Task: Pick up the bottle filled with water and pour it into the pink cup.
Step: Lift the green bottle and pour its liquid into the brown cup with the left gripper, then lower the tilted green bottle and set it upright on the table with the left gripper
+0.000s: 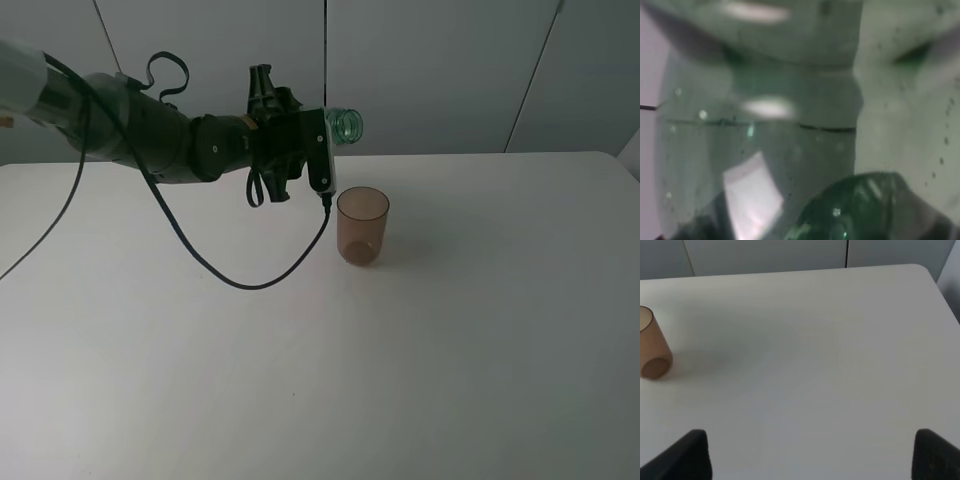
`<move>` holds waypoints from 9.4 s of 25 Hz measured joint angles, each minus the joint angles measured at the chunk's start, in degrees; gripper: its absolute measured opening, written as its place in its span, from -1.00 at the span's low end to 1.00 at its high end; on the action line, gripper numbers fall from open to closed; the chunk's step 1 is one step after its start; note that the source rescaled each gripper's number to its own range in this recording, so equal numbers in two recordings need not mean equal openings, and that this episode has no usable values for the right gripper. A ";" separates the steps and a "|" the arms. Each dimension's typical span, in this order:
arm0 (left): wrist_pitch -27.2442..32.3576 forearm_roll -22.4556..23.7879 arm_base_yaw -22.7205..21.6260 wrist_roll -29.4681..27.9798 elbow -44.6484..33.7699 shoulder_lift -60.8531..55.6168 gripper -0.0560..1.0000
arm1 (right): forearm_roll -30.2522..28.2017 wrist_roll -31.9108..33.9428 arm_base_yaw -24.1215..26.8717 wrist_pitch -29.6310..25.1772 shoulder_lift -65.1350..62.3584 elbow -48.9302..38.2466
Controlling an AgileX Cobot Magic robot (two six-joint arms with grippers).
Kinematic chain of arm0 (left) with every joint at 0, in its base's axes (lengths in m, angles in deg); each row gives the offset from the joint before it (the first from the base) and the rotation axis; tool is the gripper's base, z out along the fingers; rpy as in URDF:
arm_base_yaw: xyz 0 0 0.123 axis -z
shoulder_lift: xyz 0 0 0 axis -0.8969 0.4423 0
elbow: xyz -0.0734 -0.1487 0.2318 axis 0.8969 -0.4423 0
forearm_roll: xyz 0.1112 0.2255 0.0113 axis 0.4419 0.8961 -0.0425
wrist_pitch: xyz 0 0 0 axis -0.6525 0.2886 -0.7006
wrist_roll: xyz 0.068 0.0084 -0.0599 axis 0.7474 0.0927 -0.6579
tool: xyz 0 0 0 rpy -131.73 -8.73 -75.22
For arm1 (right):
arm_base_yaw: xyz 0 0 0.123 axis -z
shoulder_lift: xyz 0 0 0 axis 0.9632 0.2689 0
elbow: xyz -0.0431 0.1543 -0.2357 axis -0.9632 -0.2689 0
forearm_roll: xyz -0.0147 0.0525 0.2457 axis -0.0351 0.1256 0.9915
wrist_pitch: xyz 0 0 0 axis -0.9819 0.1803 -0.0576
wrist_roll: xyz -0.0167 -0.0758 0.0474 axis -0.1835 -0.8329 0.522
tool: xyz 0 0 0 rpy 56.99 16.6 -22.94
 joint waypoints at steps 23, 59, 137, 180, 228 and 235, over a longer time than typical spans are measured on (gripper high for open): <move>-0.48 -9.61 1.54 20.68 0.00 0.20 -0.84 | 0.00 0.00 0.00 0.00 0.00 0.00; -5.45 -15.00 3.79 32.44 0.15 0.20 -0.84 | 0.00 0.00 0.00 0.00 0.00 0.00; -8.11 3.90 0.98 32.70 0.24 0.20 -0.84 | 0.00 0.00 0.00 0.00 0.00 0.00; -12.86 11.08 0.98 32.70 0.35 0.20 -0.84 | 0.00 0.00 0.00 0.00 0.00 0.00; 0.62 -0.08 2.86 -17.32 -0.80 -7.60 -0.84 | 0.00 0.00 0.00 0.00 0.00 0.00; 15.58 -0.98 1.53 -32.58 -0.80 -12.23 -0.84 | 0.00 0.00 0.00 0.00 0.00 0.00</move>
